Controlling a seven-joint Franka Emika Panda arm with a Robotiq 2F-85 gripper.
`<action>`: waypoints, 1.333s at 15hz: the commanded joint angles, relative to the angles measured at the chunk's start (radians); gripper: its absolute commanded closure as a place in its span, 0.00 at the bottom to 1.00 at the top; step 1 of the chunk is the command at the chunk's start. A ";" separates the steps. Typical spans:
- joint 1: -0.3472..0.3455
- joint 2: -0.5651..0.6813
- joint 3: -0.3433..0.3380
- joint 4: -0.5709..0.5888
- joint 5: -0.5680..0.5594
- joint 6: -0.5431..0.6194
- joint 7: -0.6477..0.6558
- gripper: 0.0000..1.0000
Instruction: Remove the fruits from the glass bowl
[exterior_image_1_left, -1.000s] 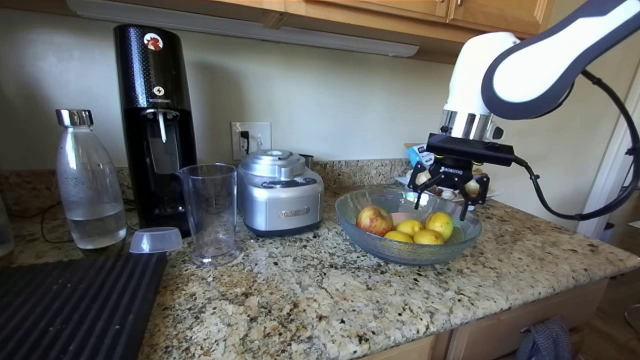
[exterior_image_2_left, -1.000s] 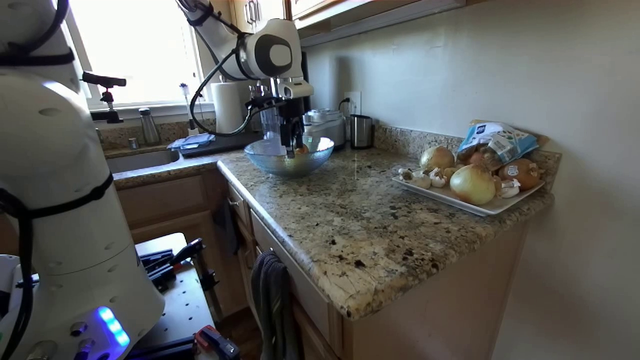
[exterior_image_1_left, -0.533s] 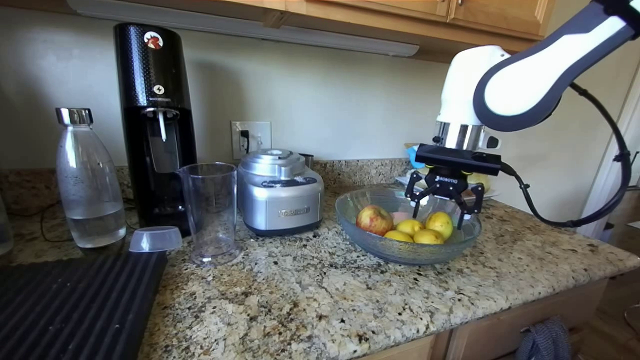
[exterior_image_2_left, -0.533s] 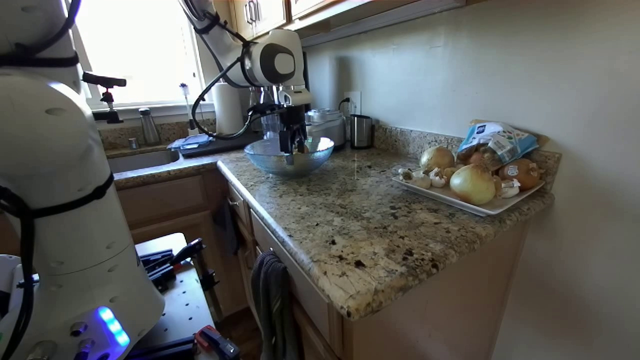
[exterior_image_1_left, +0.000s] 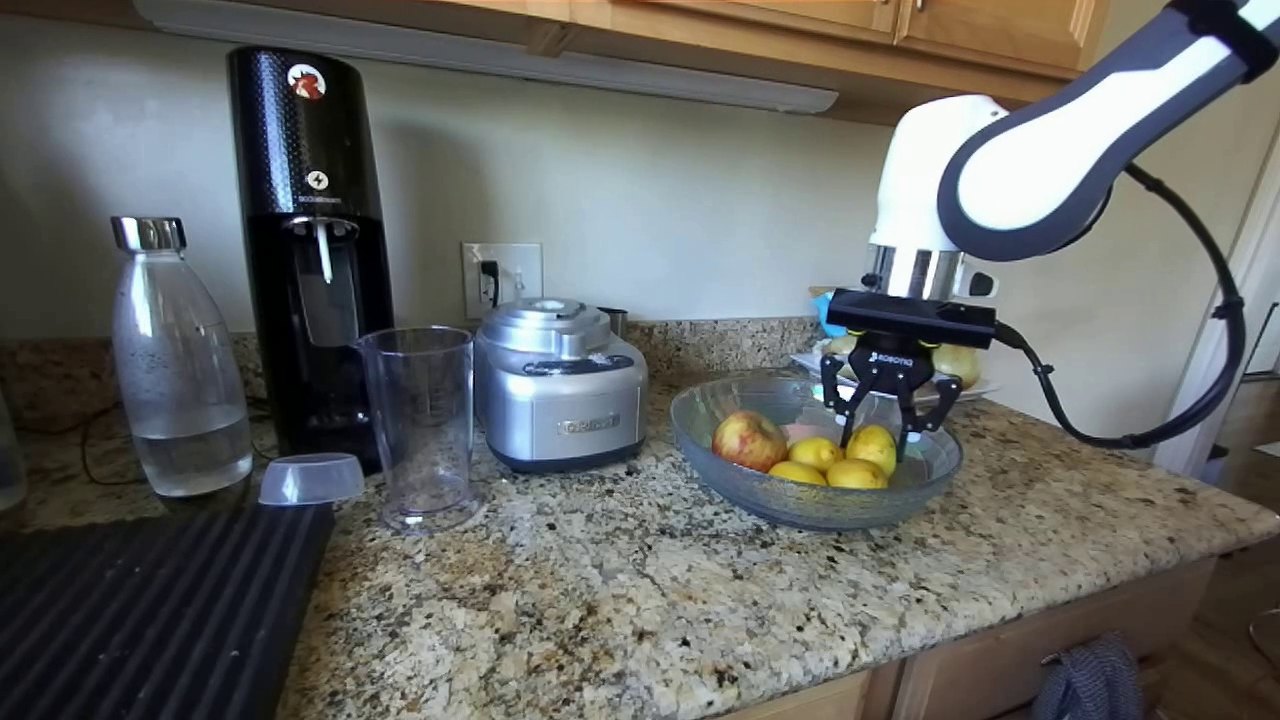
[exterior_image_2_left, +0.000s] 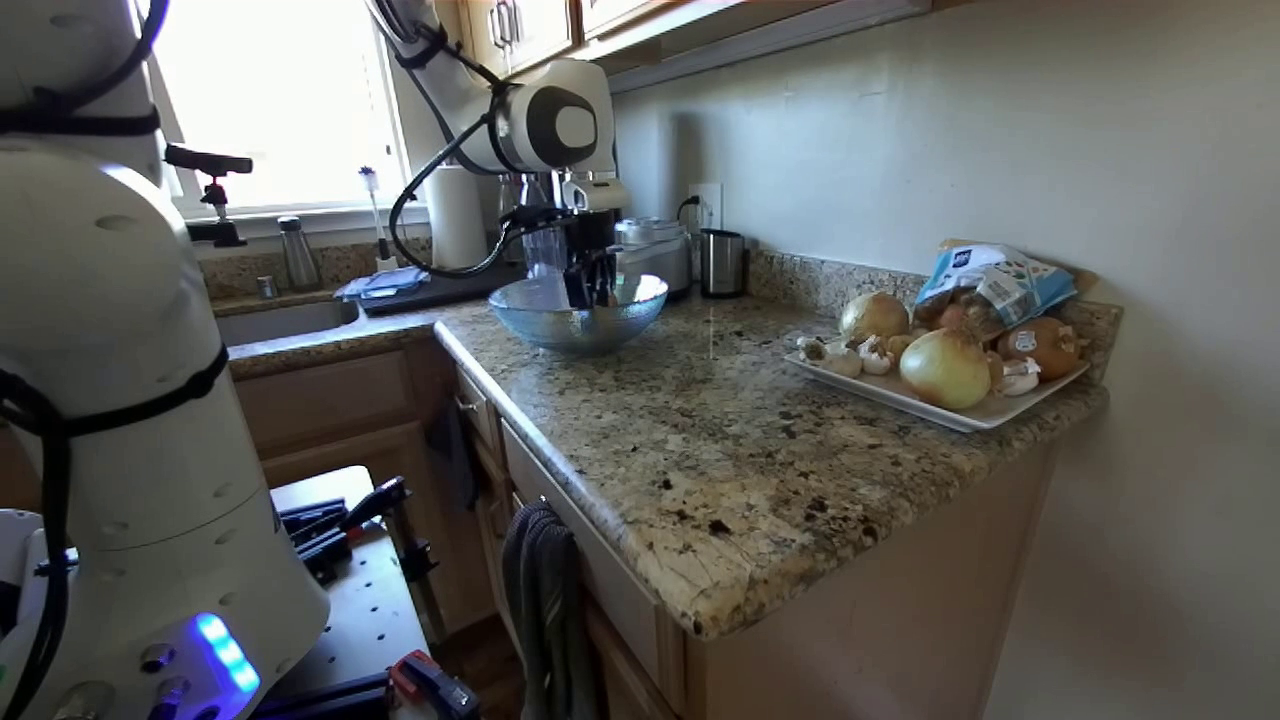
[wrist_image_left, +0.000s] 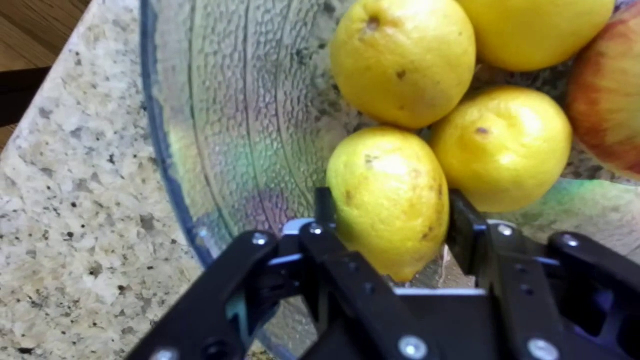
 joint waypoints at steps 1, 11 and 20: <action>0.029 -0.003 -0.021 0.006 0.018 -0.023 0.017 0.71; 0.012 -0.239 -0.020 0.002 0.203 -0.190 -0.238 0.72; -0.076 -0.430 -0.071 0.002 0.108 -0.356 -0.231 0.72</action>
